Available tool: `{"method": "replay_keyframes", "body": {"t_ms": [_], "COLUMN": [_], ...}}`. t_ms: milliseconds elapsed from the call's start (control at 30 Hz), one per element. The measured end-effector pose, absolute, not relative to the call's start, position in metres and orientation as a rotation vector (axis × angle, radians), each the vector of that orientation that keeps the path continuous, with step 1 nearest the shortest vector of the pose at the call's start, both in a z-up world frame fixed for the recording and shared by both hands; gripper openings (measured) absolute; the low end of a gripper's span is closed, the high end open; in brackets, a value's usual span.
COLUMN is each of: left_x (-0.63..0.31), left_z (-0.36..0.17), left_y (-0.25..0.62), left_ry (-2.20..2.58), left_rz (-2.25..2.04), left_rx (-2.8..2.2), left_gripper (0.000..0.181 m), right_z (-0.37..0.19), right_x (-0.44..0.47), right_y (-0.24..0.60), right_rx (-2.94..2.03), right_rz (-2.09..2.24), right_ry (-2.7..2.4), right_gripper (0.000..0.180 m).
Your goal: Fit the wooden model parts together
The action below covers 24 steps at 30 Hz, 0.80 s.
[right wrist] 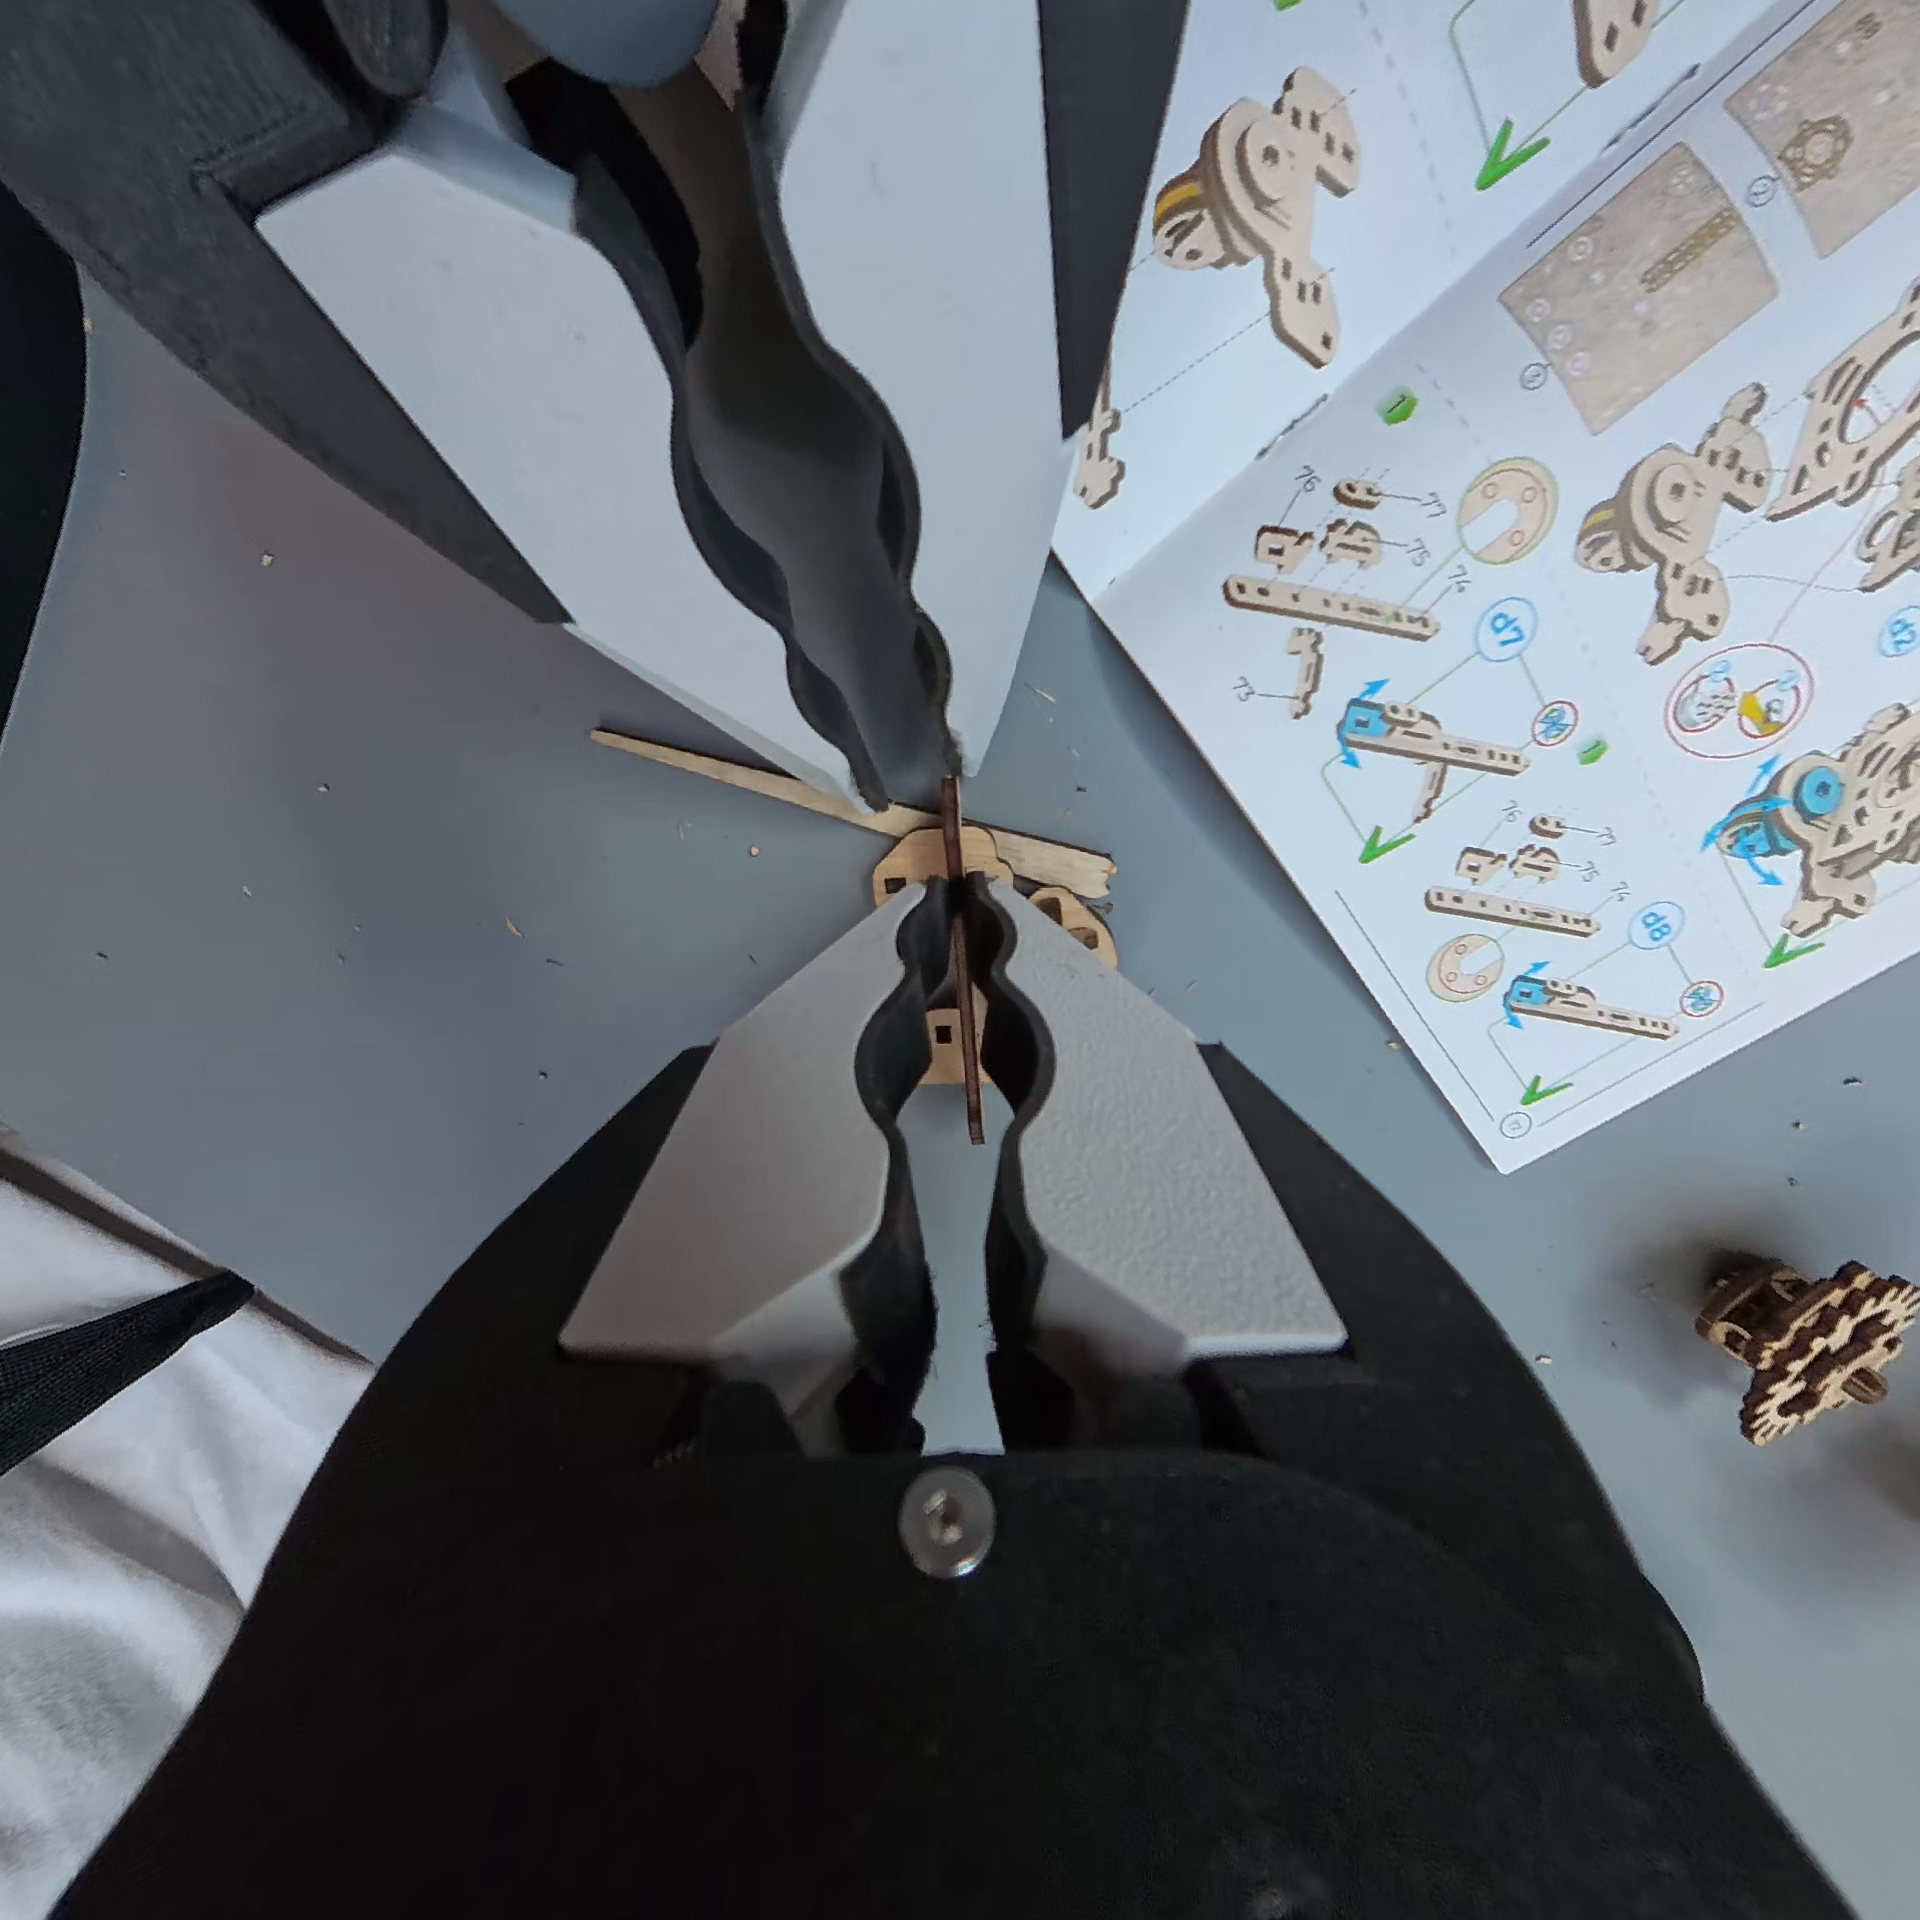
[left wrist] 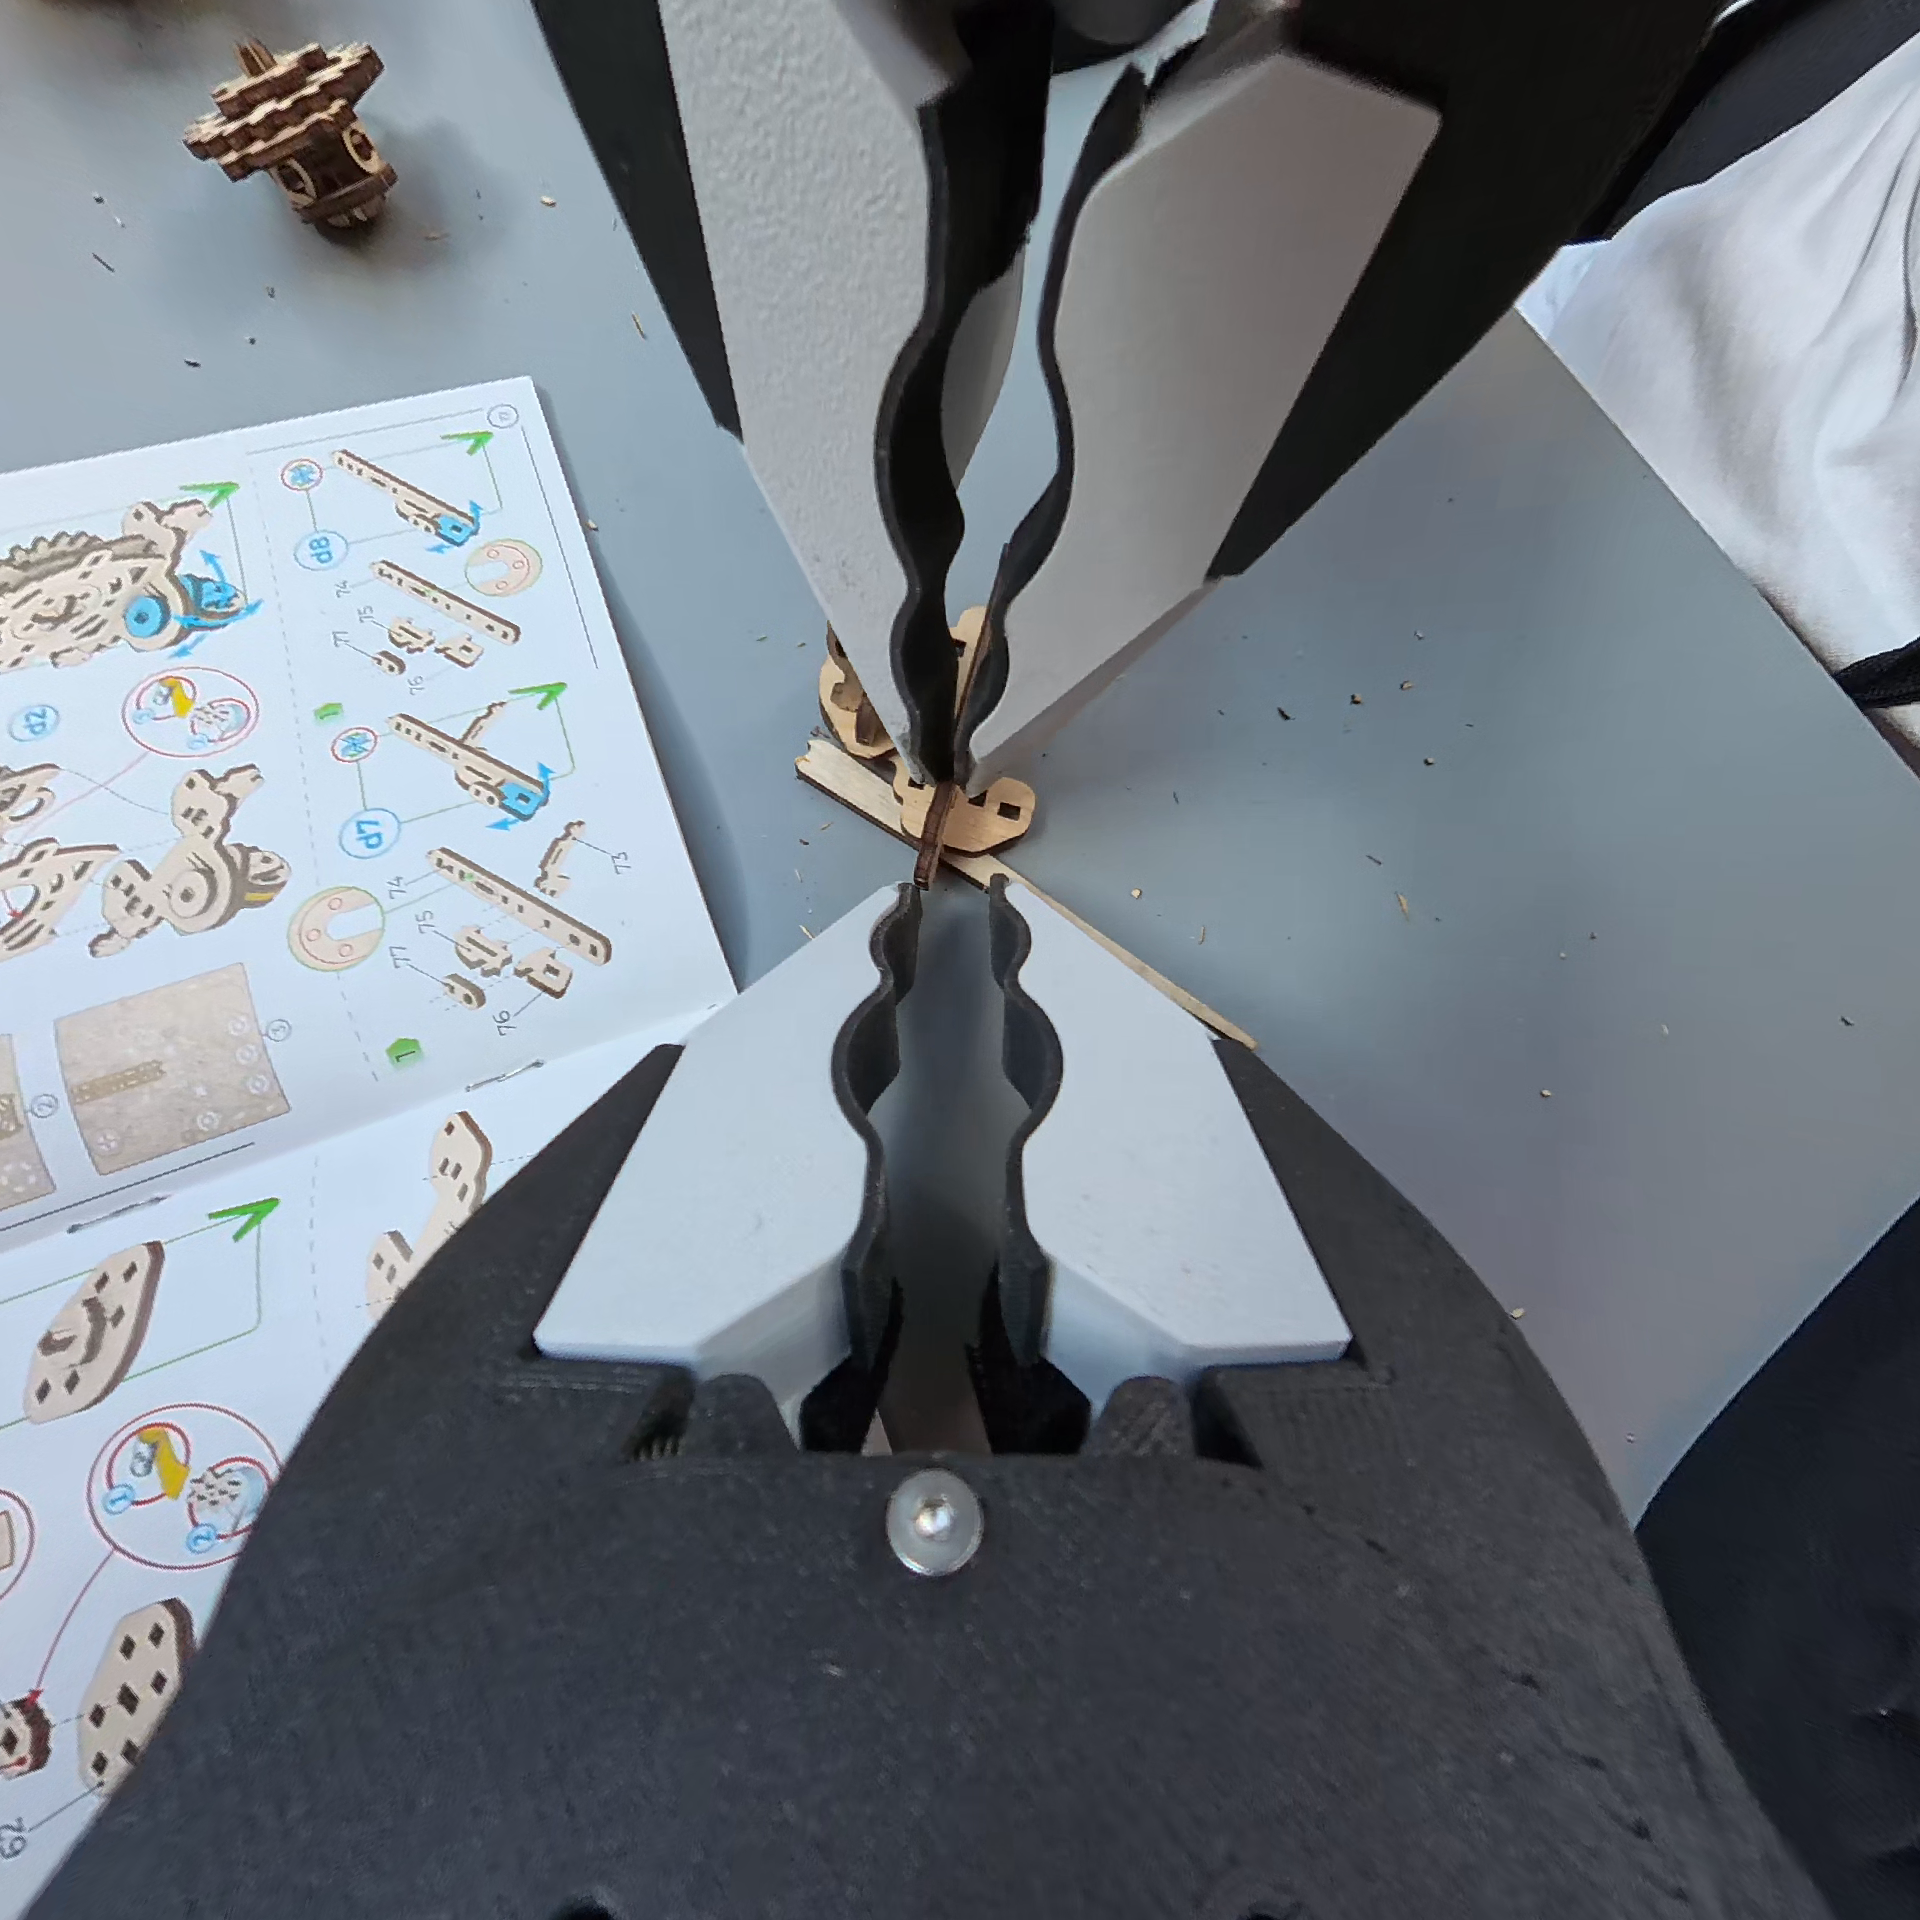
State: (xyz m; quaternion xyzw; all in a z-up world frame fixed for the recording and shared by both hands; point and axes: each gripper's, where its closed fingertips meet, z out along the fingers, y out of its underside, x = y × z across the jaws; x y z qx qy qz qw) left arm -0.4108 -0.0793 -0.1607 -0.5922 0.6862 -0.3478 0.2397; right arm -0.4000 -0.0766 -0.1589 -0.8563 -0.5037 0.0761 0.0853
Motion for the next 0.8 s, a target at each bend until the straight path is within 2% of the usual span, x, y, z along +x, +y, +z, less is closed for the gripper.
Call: {"method": "replay_keyframes", "body": {"t_ms": [800], "left_x": [-0.4096], "left_z": [-0.1613], "left_y": [-0.0796], "left_ry": [1.878], "left_rz": [-0.953], "left_rx": [-1.621], "left_gripper": [0.011], "right_z": [-0.1591], "right_x": [-0.3995], "right_y": [-0.076], "right_rx": [-2.529], "right_rz": [0.27], "right_ry": [-1.463], "right_gripper": [0.003]}}
